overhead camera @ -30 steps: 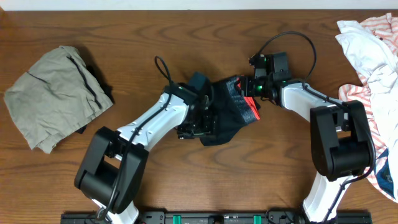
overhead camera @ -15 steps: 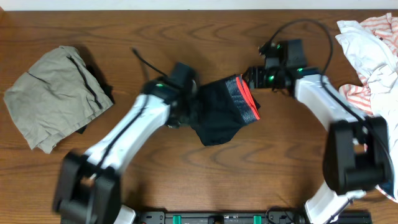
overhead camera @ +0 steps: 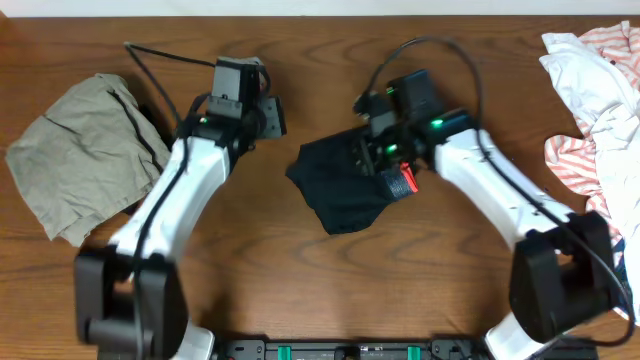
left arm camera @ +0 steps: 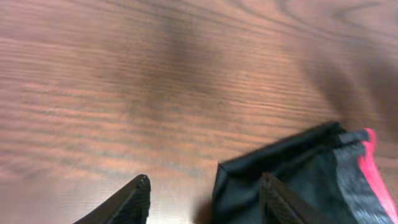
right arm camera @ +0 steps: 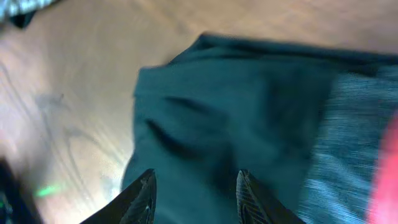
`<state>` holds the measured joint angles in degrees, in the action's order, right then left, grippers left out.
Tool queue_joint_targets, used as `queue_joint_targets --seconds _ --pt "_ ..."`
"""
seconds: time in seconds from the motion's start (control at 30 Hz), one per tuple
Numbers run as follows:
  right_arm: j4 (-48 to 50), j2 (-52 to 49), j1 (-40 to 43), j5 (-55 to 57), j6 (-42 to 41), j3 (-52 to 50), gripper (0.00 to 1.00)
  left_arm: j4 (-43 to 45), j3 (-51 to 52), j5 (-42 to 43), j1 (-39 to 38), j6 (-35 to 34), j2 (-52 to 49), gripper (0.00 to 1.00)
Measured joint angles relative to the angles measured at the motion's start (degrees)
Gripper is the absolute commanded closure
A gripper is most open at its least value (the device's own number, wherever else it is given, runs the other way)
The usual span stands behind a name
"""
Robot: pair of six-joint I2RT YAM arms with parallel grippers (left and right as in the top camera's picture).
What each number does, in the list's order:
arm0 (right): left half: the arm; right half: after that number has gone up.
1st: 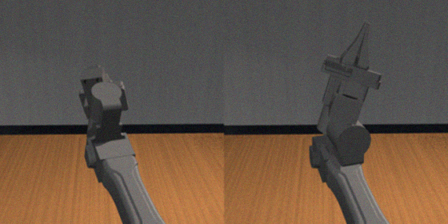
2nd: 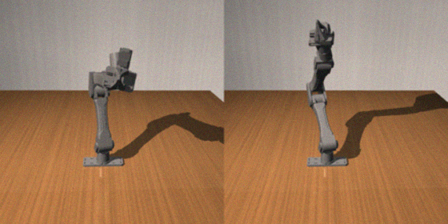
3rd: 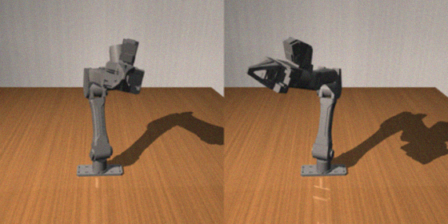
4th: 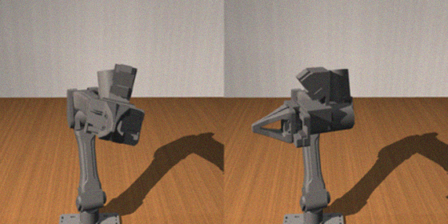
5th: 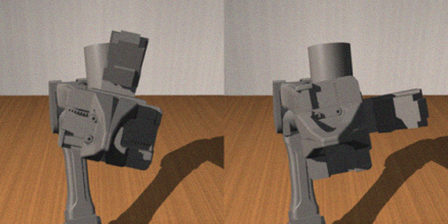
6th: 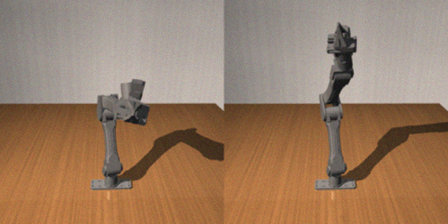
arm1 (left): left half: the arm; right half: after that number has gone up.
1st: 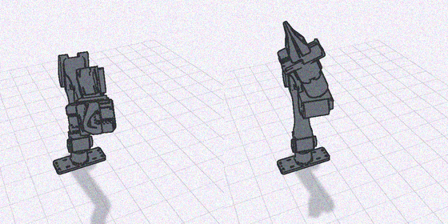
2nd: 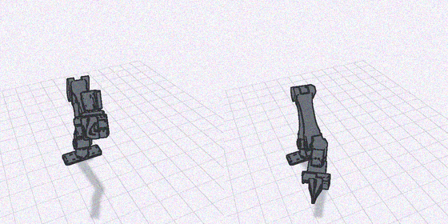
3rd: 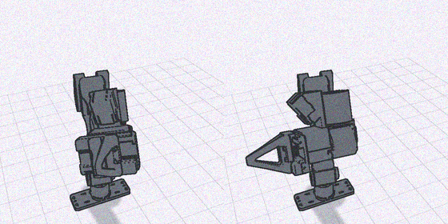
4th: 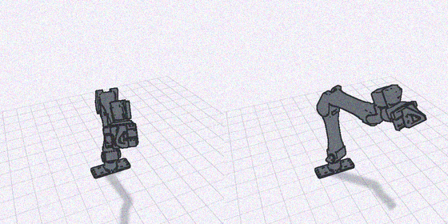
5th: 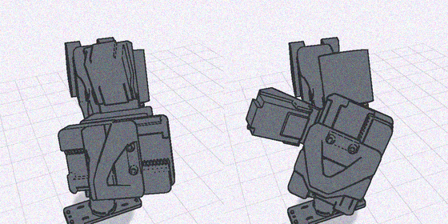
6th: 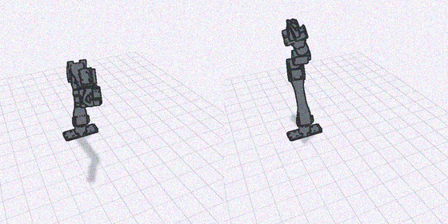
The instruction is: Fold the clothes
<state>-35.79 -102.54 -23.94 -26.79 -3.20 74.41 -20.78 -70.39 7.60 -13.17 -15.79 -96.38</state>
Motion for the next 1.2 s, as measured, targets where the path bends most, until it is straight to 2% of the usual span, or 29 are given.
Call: queue_joint_targets --seconds 0.17,0.33,0.6,0.83,0.9,1.03,1.2 --pt "-1.6 -3.1 -4.0 -0.3 0.1 0.0 0.6 6.0 0.0 7.1 0.5 0.3 -9.2 0.44" --pt "-4.2 -6.0 -5.6 -0.3 0.3 -0.1 0.59 6.1 0.0 14.7 0.4 0.6 -14.3 0.44" --pt "-8.1 -11.4 -5.9 0.3 0.5 -0.2 0.56 -0.3 0.0 20.1 -1.1 0.6 -16.8 0.44" --pt "-13.7 -12.4 -5.7 3.8 0.7 0.2 0.48 -9.6 -0.5 22.5 -1.7 0.7 -17.6 0.44" --pt "-14.5 -12.4 -5.4 5.3 0.9 0.3 0.44 -12.3 -0.6 22.9 -1.7 0.6 -17.5 0.49" --pt "-14.7 -12.3 -4.3 7.8 1.2 0.6 0.36 -17.7 -0.5 23.1 -1.7 0.6 -17.5 0.66" --pt "-12.0 -11.9 -2.1 12.2 3.5 0.8 0.27 -20.0 -0.3 22.9 -1.7 0.5 -17.7 0.68"
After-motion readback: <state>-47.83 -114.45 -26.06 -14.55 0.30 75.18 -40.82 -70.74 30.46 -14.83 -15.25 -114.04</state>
